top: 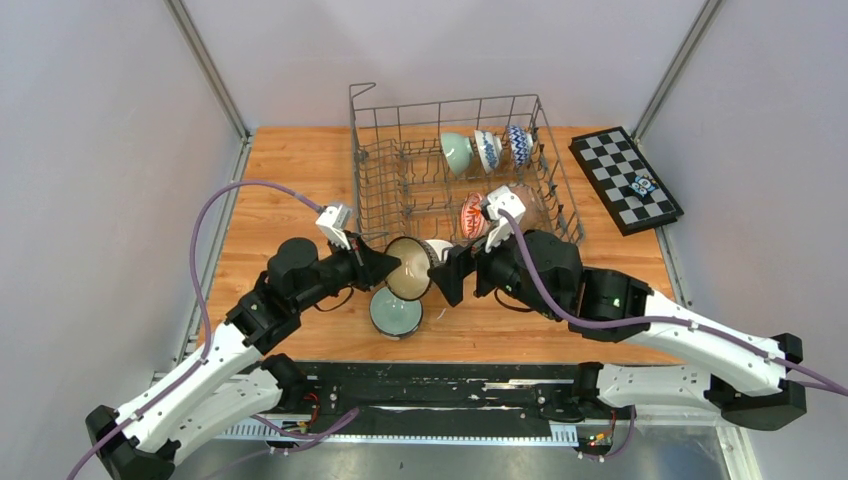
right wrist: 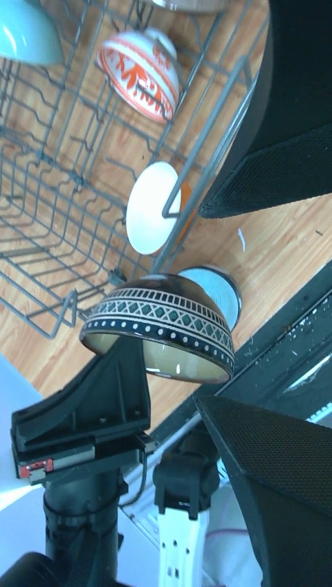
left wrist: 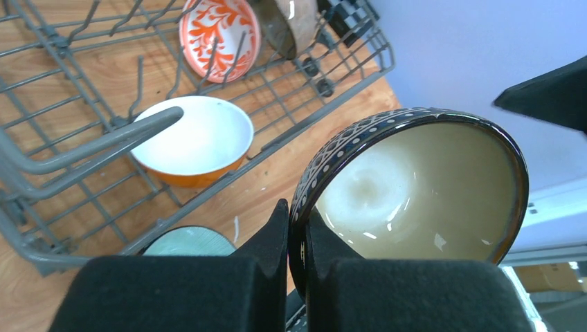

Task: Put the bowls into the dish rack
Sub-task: Place the bowl in the dish rack.

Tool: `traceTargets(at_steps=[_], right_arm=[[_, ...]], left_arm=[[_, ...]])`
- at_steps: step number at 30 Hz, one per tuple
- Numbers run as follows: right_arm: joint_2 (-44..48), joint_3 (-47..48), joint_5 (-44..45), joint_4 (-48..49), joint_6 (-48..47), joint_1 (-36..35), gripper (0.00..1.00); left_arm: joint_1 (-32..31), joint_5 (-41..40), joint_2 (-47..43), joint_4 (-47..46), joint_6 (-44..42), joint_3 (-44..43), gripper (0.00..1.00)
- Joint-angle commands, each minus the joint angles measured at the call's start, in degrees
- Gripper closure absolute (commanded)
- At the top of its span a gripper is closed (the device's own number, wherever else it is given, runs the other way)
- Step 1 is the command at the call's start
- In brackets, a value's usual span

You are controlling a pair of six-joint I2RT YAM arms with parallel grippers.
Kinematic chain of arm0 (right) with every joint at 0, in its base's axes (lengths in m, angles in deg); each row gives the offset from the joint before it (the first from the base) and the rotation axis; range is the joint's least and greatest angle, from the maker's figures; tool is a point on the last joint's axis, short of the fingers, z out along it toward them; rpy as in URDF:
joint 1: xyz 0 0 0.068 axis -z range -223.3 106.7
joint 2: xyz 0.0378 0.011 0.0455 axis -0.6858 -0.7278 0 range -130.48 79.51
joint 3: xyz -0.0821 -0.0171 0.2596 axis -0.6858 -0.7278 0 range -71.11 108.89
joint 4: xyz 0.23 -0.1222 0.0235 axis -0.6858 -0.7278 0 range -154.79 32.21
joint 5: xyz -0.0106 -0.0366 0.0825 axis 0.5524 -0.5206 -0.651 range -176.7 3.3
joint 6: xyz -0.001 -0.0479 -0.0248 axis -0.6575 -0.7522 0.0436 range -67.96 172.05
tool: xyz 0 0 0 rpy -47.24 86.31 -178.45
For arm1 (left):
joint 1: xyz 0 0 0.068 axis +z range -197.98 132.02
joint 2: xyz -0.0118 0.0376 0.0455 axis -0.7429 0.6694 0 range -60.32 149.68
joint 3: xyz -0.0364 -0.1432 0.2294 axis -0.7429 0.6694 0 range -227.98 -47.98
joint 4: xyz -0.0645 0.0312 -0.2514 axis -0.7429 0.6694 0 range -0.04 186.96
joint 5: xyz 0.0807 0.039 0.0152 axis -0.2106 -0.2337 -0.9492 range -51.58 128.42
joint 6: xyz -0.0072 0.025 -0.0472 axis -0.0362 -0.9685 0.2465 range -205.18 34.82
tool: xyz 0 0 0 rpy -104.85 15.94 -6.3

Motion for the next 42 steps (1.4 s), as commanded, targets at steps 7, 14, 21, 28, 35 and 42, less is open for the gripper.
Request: traceTargets(at_steps=[7,14,21,28,35,42], right_arm=[[2.31,-5.49,-9.08,9.30,6.97,0.68,0.00],[3.49,-7.65,-11.90,14.64,8.18,0.67,0.01],[3.64,-8.51,-14.91,18.66,8.07,0.67,0.04],[2.79,-8.04,-16.57,20.02,7.75,0.66,0.06],[0.79,-7.43,-18.25,21.23,7.80,0.64,0.09],[1.79,-9.17,-17.41,25.67,5.83,0.57,0.97]], left_arm=[[0.13,5.92,-5.50,-23.73,6.25,4.13,1.00],[0.13,6.24,-7.10,-28.16,7.75,5.26,1.00],[0.11,6.35,-7.12,-29.99,8.72,5.68,1.00],[0.13,6.26,-6.78,-31.00,9.18,5.93,1.00],[0.13,6.26,-6.66,-31.82,9.56,6.24,1.00],[0.13,6.41,-6.87,-32.51,10.08,7.55,1.00]])
